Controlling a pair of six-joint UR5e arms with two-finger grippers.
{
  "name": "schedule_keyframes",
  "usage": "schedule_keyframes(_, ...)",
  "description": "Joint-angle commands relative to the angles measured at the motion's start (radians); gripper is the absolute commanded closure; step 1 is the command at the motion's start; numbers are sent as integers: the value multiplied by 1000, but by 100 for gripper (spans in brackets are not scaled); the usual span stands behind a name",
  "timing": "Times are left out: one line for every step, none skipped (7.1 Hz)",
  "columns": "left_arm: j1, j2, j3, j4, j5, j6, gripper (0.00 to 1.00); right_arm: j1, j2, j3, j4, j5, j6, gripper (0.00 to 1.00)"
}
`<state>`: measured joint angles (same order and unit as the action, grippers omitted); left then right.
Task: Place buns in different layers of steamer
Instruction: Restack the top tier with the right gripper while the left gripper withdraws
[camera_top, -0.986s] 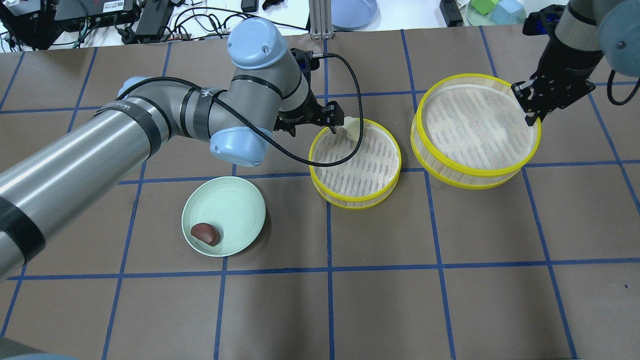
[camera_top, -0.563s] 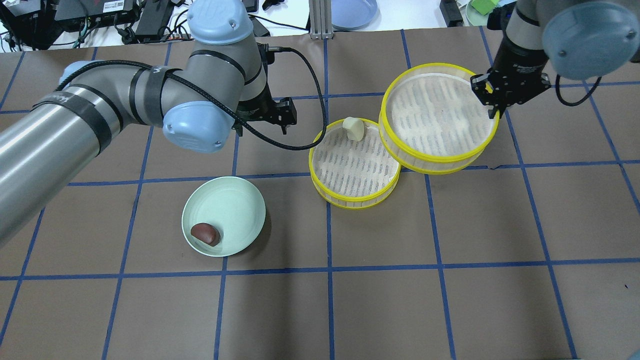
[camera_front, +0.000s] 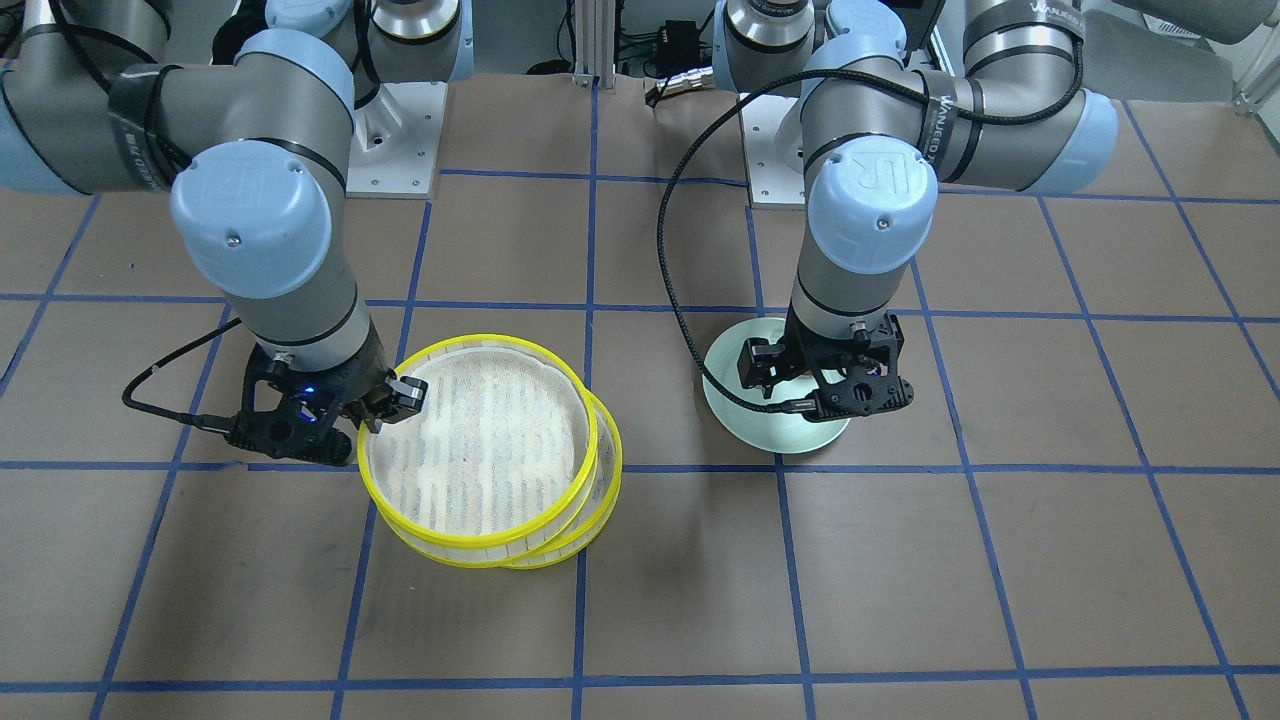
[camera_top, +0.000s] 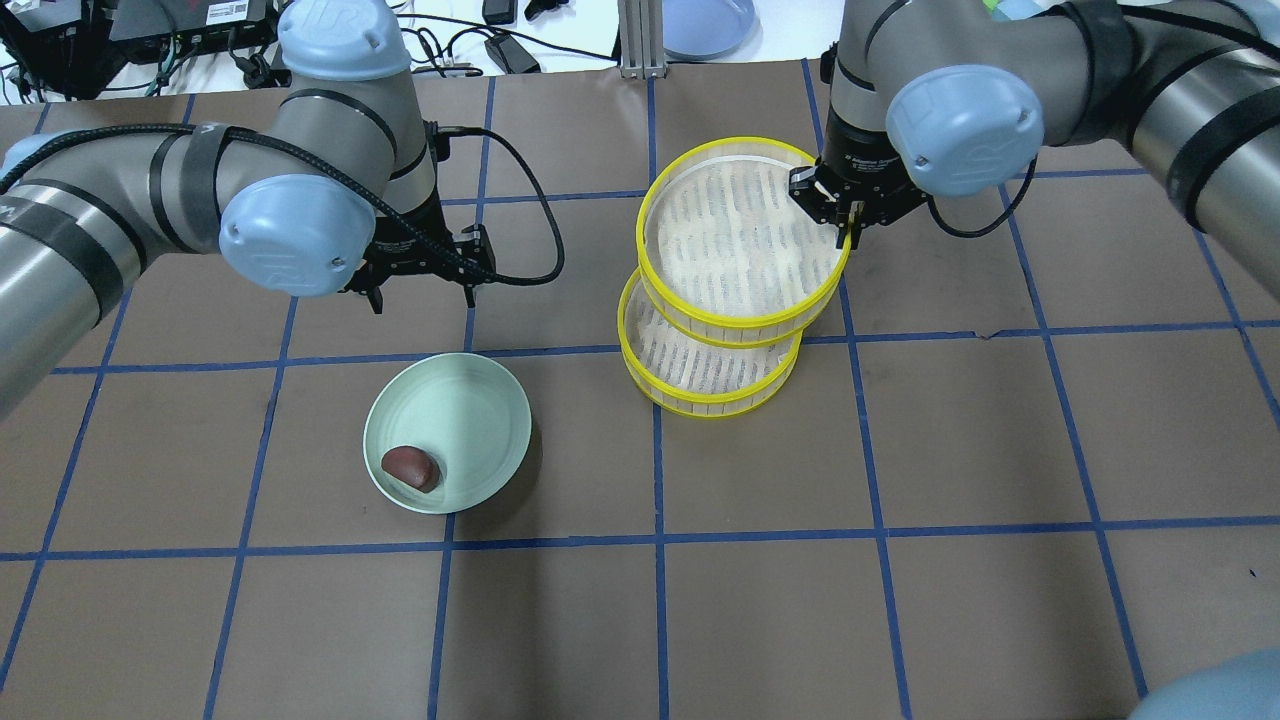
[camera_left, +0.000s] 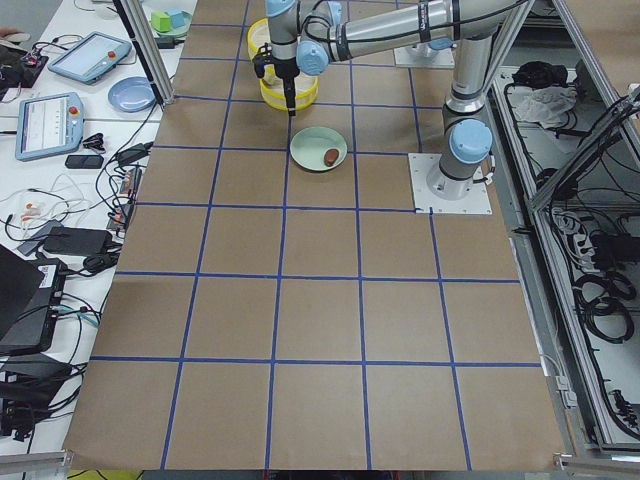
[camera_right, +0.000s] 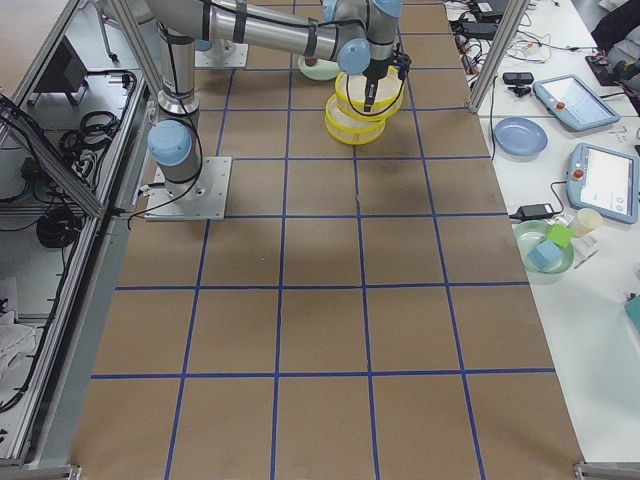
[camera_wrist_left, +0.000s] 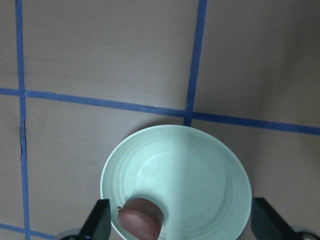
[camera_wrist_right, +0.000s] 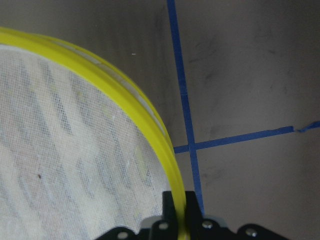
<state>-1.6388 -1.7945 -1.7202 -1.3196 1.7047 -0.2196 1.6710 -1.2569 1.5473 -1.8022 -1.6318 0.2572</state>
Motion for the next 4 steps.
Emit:
schedule_keyframes(45, -17, -57, -30, -42, 19, 0, 16, 39, 8, 36, 24, 8, 100)
schedule_keyframes(47, -38, -77, -29, -42, 41, 0, 16, 40, 10, 41, 20, 7, 100)
schedule_keyframes(47, -55, -90, -29, -42, 42, 0, 16, 46, 11, 41, 23, 10, 100)
schedule_keyframes(47, -72, -119, -29, -37, 42, 0, 18, 51, 13, 43, 26, 10, 100)
